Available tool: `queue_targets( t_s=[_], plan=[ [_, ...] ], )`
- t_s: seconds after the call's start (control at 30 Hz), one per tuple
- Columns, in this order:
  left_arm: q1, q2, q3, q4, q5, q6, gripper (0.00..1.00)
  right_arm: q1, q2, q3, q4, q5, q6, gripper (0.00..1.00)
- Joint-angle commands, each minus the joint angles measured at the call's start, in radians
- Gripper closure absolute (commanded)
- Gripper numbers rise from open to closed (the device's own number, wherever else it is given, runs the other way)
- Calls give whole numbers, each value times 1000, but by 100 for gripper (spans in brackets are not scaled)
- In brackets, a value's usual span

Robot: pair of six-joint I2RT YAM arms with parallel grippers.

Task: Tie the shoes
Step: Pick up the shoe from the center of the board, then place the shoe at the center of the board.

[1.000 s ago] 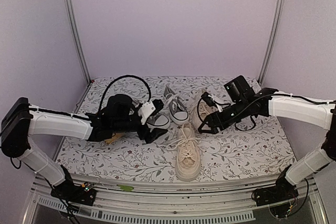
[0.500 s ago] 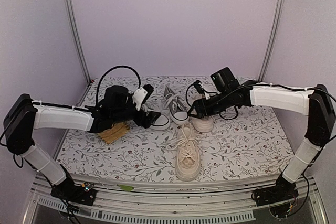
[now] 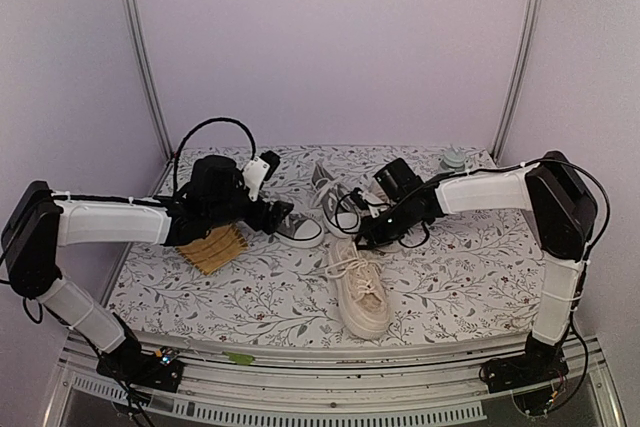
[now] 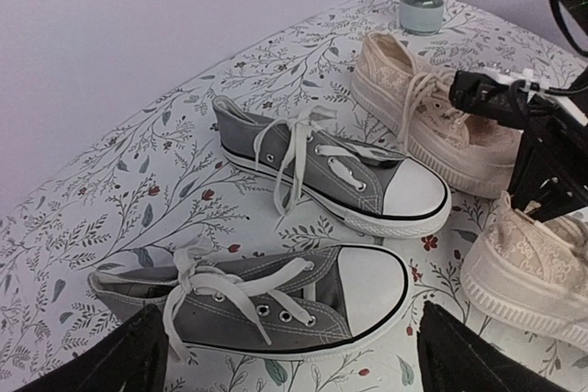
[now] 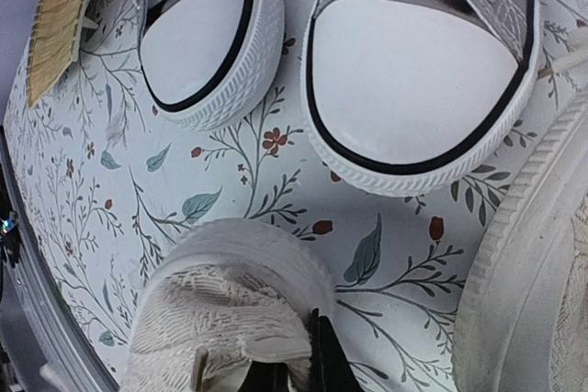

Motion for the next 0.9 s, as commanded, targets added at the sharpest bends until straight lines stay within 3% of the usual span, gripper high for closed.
queue_targets(
  t_s=[0.0,0.17,0.37,0.6,0.87],
  plan=[
    [3,4,27,-19,6,32,5,12,-74,33,-42,-6,-3,99],
    [2,2,57,-69,8,38,5,-69,-280,32,-203,4,-16,99],
    [37,15,115,-161,1,29,5,-337,-449,0,-295,39,-50,99],
    [89,31,152,-216,-20,6,5,-550,-304,72,-225,-10,-190,99],
    [130,0,141,-235,-7,1,5,-609,-29,247,-71,-78,-160,99]
  ],
)
